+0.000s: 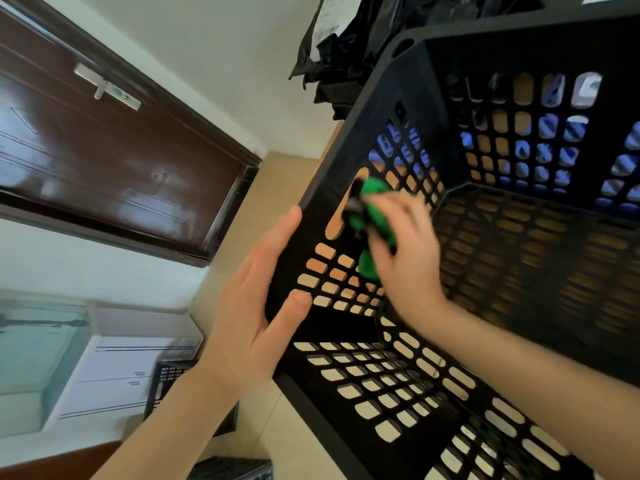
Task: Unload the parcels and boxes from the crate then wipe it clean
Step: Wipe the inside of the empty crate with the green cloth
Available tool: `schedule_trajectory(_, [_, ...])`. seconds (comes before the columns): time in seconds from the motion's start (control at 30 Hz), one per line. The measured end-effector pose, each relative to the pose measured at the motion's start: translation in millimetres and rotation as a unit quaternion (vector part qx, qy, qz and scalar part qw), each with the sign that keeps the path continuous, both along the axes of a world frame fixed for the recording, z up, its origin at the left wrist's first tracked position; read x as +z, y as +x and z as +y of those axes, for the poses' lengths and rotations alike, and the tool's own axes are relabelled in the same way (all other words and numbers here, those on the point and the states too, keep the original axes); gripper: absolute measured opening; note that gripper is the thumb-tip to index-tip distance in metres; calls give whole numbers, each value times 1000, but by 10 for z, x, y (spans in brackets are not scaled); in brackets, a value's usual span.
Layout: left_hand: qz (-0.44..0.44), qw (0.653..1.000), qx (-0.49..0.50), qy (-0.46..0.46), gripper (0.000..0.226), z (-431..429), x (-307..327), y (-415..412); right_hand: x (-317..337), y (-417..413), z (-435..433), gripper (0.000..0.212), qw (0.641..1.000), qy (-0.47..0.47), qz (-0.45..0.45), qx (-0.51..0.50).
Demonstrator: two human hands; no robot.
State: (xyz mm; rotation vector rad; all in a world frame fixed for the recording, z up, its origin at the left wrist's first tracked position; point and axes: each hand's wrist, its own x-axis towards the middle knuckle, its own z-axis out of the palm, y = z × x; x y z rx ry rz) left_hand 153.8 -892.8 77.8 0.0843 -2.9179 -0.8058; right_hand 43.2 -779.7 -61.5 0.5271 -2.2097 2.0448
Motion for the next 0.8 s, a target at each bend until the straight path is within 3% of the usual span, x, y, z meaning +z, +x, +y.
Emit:
schedule_trajectory(0.1, [1, 1000, 6, 4, 65, -7, -8, 4, 61, -301, -53, 46, 995, -13, -51, -84])
schedule_trajectory(0.2, [3, 1000, 4, 7, 65, -6, -9, -6, -28, -66, -26, 49, 999, 4, -33, -14])
schedule_trajectory(0.3, [3, 1000, 3, -3, 66, 0, -1, -12, -168, 321, 50, 51, 992, 69, 43, 92])
schedule_trajectory(0.37, [0, 1000, 6, -10, 66, 5, 3, -15, -177, 285, 73, 48, 992, 58, 46, 104])
schedule_trajectory(0.53, [-6, 1000, 16, -7, 65, 21, 12, -20, 63, -314, -52, 42, 992, -13, -80, -96])
schedule_trajectory(0.6, [-4, 1000, 19, -10, 64, 31, 18, -20, 96, -277, -93, 42, 991, -9, -85, -99])
schedule_trajectory(0.8, [-2, 1000, 20, -18, 62, 23, 23, -16, -42, 318, 51, 51, 987, 77, 104, 93])
